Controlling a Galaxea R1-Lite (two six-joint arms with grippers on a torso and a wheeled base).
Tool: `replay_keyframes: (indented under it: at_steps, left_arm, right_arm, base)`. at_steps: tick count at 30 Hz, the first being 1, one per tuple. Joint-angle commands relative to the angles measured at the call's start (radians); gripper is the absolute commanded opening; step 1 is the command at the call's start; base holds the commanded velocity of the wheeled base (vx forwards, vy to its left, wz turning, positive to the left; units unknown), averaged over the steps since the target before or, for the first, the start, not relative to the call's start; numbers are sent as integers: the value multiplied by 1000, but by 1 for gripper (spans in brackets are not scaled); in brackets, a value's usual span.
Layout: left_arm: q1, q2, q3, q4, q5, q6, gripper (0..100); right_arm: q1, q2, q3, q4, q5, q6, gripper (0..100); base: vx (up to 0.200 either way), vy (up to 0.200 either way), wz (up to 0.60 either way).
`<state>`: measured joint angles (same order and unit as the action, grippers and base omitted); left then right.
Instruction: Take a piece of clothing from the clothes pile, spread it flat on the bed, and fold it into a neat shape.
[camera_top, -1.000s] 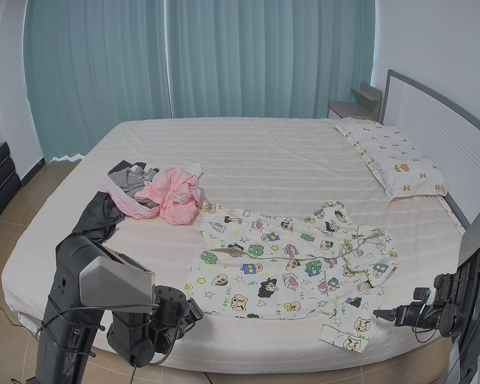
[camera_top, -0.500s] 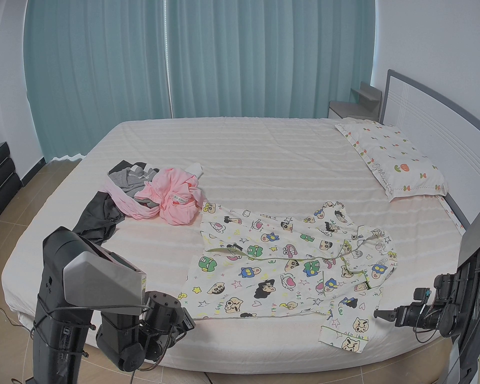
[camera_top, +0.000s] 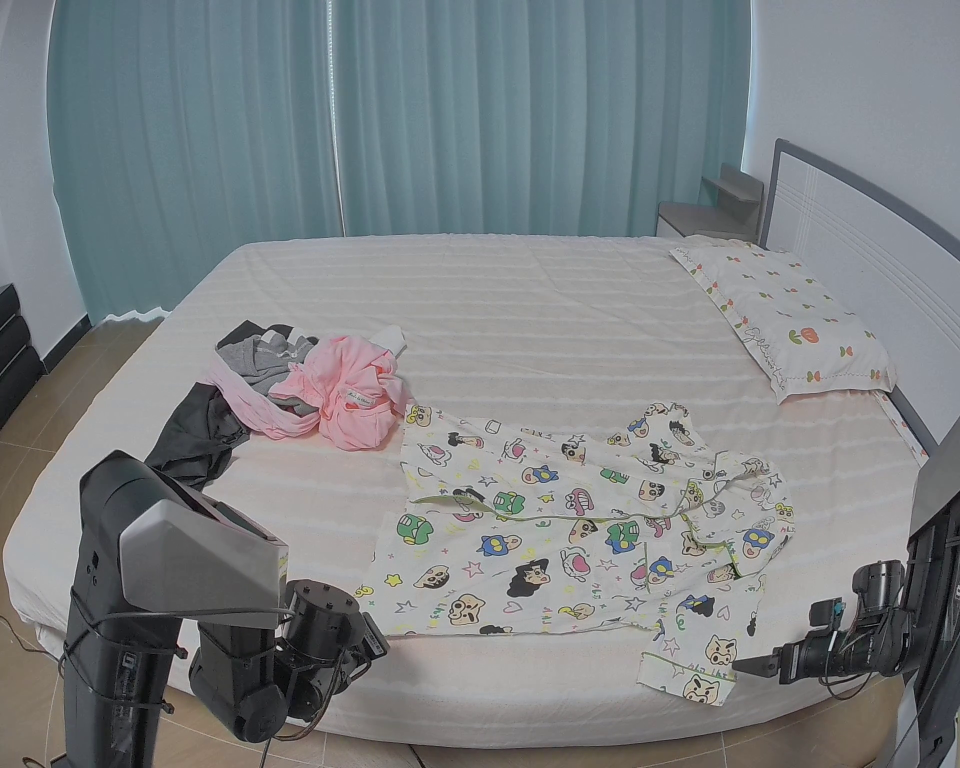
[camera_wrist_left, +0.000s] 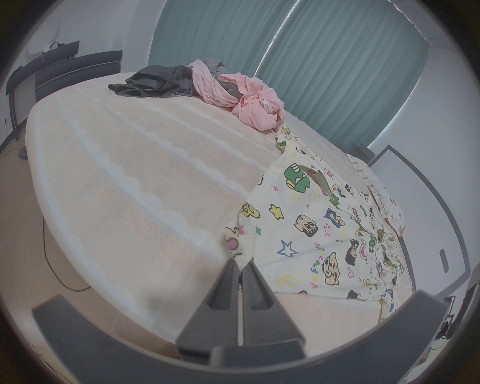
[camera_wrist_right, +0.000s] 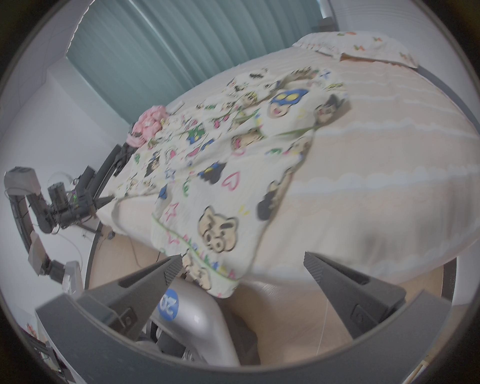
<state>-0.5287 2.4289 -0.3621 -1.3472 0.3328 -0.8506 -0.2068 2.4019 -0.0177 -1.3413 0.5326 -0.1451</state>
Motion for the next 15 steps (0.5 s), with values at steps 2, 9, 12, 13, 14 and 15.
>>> replay_keyframes:
  at_steps: [2, 9, 12, 13, 14, 15]
  left_arm:
    - [0, 1, -1, -4, -1, -1, 0]
    - [0, -2, -4, -9, -1, -1, 0]
    - [0, -2, -4, -9, -1, -1, 0]
    - [0, -2, -4, -9, -1, -1, 0]
    - [0, -4, -6, -9, -1, -1, 0]
    - [0, -2, -6, -10, -1, -1, 0]
  right_arm:
    - [66, 5, 18, 17, -17, -1, 100]
    - [155, 13, 18, 17, -91, 38, 100]
    - [182, 11, 18, 16, -114, 68, 100]
    - [196, 11, 18, 16, -128, 81, 100]
    - [214, 11, 18, 16, -137, 93, 100]
    - [233, 11, 18, 13, -140, 105, 100]
  base:
    - [0, 0, 0]
    - [0, 0, 0]
    - [0, 0, 0]
    - [0, 0, 0]
    - [0, 0, 0]
    - [0, 0, 0]
